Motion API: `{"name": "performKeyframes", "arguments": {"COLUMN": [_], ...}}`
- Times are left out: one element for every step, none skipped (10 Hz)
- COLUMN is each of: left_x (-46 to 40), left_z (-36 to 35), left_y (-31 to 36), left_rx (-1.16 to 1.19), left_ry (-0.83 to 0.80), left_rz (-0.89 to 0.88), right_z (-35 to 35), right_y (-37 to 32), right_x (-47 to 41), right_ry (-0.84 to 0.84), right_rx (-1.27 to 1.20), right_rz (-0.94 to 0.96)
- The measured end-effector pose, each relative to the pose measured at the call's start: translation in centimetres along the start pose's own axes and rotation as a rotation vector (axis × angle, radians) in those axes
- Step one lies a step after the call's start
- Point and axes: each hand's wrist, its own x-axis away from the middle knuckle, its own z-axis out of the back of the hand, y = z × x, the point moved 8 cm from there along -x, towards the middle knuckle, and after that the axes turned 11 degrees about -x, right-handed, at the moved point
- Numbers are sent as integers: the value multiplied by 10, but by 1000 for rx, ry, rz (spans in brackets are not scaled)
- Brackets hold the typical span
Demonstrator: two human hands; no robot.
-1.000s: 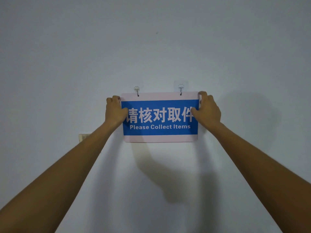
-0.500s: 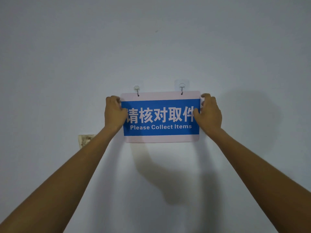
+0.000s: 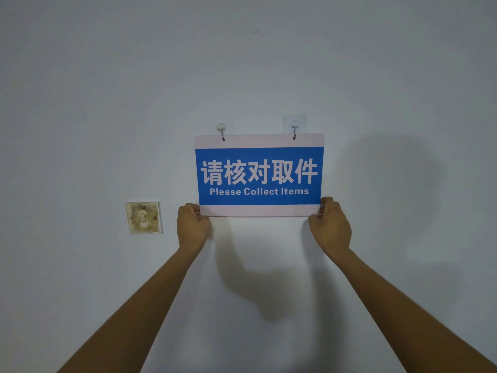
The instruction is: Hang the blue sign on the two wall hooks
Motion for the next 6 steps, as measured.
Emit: {"name": "performKeyframes", "arguments": {"left_x": [0, 0, 0, -2, -7, -8], "left_z": [1, 5, 8, 8, 3, 1], "left_y": [0, 2, 1, 1, -7, -23], "left_rx": [-16, -13, 3, 10, -10, -38], "left_ry": [8, 17, 13, -34, -88, -132], "left_rz": [-8, 17, 32, 27, 14, 62], "right_z": [-1, -3, -5, -4, -3, 2], "right_y": [-4, -11, -14, -18, -19, -15], "right_x": [1, 3, 6, 8, 12, 17], "right_ry": [13, 28, 39, 23, -27, -38], "right_rx": [54, 154, 213, 254, 324, 418], "right_rz": [10, 43, 39, 30, 13, -5]}}
